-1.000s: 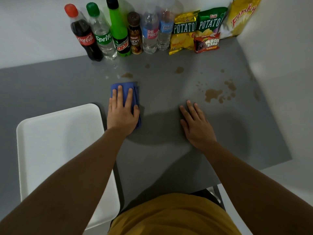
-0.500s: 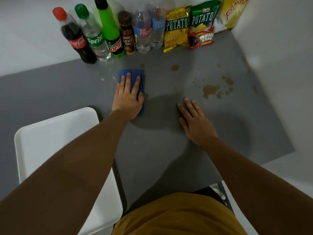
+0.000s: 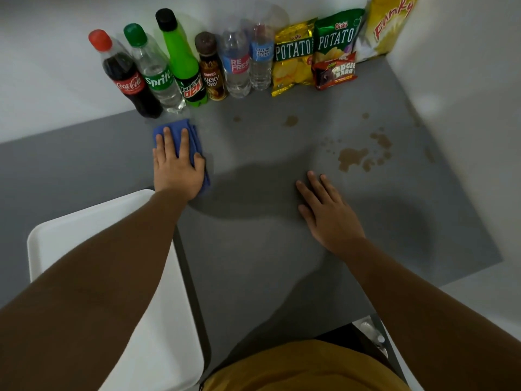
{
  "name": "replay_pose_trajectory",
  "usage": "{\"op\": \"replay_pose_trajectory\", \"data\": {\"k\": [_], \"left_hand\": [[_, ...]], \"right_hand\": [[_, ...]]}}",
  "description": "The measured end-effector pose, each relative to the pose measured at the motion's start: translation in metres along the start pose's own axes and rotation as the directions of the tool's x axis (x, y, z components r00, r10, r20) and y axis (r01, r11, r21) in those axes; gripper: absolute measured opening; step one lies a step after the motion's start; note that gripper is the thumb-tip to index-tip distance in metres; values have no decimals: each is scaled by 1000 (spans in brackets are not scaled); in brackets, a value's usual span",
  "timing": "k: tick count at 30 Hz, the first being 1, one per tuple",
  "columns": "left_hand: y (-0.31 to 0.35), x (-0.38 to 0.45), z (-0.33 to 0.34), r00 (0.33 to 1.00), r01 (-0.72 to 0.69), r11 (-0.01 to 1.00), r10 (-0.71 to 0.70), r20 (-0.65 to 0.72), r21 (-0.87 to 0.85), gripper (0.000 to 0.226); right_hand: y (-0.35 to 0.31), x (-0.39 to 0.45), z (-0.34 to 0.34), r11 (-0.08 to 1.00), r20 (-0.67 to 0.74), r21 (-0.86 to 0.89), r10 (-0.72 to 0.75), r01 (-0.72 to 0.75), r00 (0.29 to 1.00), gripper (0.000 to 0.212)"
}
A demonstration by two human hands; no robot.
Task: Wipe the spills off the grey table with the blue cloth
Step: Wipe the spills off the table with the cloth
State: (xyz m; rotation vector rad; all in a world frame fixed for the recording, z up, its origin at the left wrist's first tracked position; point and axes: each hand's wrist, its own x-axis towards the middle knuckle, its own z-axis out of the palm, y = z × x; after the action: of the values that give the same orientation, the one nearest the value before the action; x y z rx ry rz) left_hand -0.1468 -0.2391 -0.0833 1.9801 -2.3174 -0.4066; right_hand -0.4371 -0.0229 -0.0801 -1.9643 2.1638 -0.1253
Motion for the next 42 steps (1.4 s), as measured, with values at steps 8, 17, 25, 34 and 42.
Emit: {"op": "replay_pose_trajectory", "data": {"k": [8, 17, 25, 34, 42], "left_hand": [[28, 29, 0, 990, -125, 989, 120, 68, 82, 69], [35, -22, 12, 964, -261, 964, 258, 66, 49, 66], [60, 16, 9, 995, -97, 995, 95, 42, 39, 67], [117, 16, 22, 938, -332, 940, 322, 127, 71, 66], [76, -23, 23, 906, -422, 906, 418, 74, 48, 67]], "right_hand": [[0, 0, 0, 1000, 5, 13, -4, 4, 1000, 57], [2, -1, -1, 1000, 15, 27, 0, 0, 1000, 57], [0, -1, -3, 999, 34, 31, 7, -8, 999, 58], [0, 1, -2, 998, 13, 56, -7, 6, 1000, 57], [-1, -2, -1, 998, -37, 66, -14, 16, 999, 54]]}}
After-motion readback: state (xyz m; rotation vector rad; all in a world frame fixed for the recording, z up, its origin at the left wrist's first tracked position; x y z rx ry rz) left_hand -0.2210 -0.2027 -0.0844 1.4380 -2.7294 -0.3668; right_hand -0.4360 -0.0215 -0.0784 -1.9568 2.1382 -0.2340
